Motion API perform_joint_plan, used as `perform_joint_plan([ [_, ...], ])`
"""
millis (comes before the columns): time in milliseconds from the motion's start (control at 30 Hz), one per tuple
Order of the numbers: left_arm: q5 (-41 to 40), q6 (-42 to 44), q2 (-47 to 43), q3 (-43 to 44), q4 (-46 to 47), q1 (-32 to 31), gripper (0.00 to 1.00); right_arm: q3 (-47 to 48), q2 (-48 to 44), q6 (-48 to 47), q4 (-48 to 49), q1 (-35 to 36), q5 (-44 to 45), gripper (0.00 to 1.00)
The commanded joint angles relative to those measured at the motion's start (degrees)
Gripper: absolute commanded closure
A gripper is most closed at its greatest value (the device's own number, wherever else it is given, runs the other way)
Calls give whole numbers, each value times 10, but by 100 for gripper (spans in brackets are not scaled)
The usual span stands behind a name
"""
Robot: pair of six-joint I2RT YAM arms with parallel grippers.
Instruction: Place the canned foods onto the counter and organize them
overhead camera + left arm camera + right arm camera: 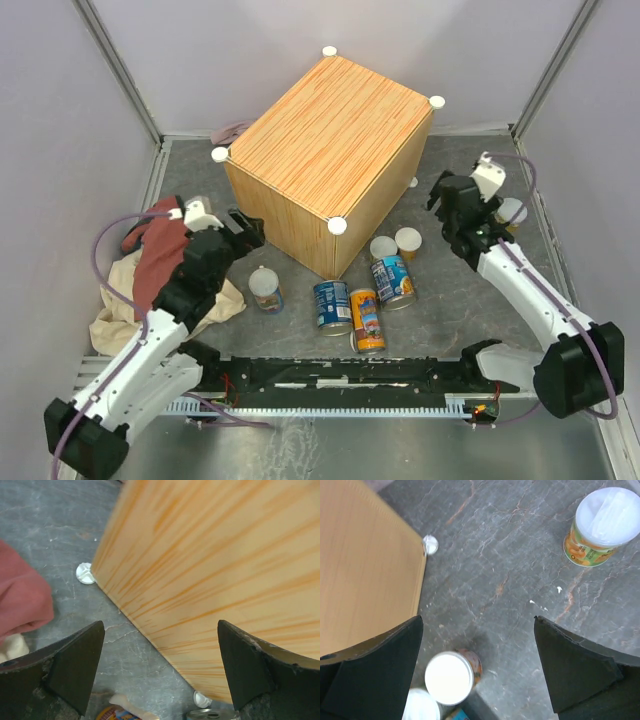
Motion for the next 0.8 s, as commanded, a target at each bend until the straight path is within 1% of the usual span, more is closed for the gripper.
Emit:
perform_joint_plan([
  [0,-123,102,13,7,85,-79,0,20,-28,-56,-35,86,156,0],
  [67,-105,114,-2,-9,92,-80,1,1,-56,-71,-30,115,170,0],
  [133,-82,119,-30,-34,102,-80,1,-21,-85,-82,-30,134,165,0],
  [200,-47,120,-68,-63,124,-80,1,-44,-116,-85,-34,152,167,0],
  [300,15,118,-92,-95,157,-80,1,-76,-161,-88,-39,177,163,0],
  [367,43,118,-89,-98,153,-80,1,-88,-186,-82,-52,187,149,1],
  [467,54,102,-98,-98,134,-80,1,-104,-219,-76,-64,209,129,1],
  [600,64,93,-130,-106,118,-82,1,-108,-230,-65,-78,230,112,2],
  [767,79,88,-142,-90,71,-83,1,-111,-207,-37,-102,259,77,3],
])
